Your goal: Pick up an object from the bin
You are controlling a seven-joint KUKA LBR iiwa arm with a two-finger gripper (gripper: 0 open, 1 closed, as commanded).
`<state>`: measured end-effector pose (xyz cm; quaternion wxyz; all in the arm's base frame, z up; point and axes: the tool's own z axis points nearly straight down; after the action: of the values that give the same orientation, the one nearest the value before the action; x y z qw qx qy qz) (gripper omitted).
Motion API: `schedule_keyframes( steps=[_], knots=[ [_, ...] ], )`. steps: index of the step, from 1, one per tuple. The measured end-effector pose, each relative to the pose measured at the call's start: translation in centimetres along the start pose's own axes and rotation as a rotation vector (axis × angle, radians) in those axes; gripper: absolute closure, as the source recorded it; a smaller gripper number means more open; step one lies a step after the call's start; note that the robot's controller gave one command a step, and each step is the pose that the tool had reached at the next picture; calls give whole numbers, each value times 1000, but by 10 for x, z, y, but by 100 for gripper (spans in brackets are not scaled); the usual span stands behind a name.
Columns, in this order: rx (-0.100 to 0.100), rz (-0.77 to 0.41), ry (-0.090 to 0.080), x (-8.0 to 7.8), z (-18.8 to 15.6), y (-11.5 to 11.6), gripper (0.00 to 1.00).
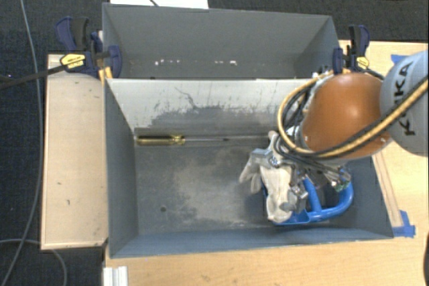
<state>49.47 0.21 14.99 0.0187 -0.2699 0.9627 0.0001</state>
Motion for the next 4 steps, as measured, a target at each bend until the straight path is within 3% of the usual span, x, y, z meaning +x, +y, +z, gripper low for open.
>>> schedule_keyframes(
  steps=[1, 2, 3, 4],
  knots=[
    [0, 49, -3, 3, -3, -31, 0],
    [-5, -11, 5, 42, 45, -34, 0],
    [6, -348, -7, 38, 66, -25, 100],
    [6, -349, -7, 38, 66, -25, 100]
  ],
)
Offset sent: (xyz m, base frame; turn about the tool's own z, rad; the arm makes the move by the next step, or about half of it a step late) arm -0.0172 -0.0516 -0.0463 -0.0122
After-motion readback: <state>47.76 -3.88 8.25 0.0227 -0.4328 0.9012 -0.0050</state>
